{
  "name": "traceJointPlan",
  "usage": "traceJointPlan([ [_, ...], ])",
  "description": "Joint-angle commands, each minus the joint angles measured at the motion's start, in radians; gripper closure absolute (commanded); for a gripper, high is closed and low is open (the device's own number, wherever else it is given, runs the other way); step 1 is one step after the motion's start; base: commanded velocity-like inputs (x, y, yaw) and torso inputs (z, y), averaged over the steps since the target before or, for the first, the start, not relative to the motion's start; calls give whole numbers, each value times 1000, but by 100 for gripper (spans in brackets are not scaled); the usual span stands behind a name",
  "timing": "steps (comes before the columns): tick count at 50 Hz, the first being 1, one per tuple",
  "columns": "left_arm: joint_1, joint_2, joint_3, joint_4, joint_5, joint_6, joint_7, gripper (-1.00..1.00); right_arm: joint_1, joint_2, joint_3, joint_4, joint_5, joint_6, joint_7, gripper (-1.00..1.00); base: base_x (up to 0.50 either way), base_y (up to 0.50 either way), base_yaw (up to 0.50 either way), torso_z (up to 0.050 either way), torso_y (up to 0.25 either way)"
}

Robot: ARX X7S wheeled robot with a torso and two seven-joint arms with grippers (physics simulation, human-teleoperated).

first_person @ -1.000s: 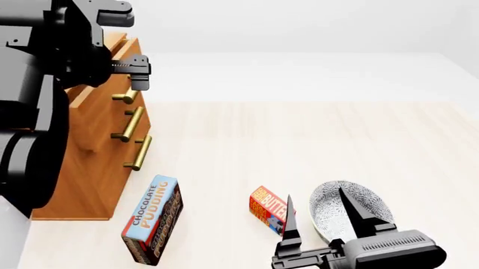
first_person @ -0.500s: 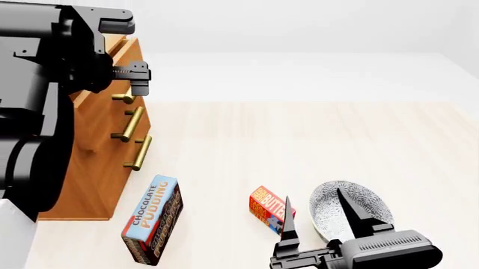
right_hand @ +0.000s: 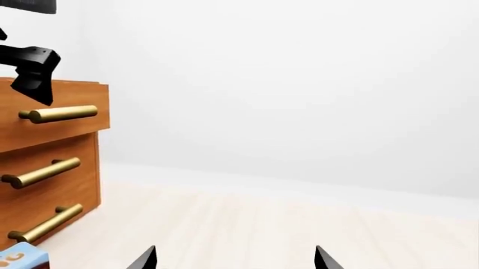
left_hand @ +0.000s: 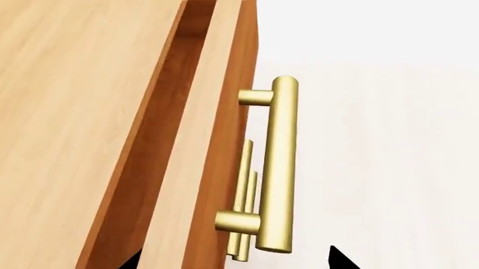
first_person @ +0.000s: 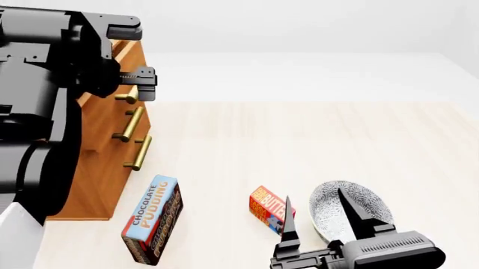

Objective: Put the butter at the back in the top drawer of the cabinet and close it.

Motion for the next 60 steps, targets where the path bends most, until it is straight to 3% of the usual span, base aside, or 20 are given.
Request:
traceJointPlan([
  [1,25,21,-49,33,-47,-48,17,-100,-3,6,-1,-10,2,-1,4,-100,0,0,0,0,0],
  [46,93,126,-44,335,-142,-247,-31,-100,-41,32,12,-13,21,-52,10,-100,0,0,0,0,0],
  [60,88,136,90,357,-439,-249,-215,-100,-65,51,34,-11,40,-89,3,-100,0,0,0,0,0],
])
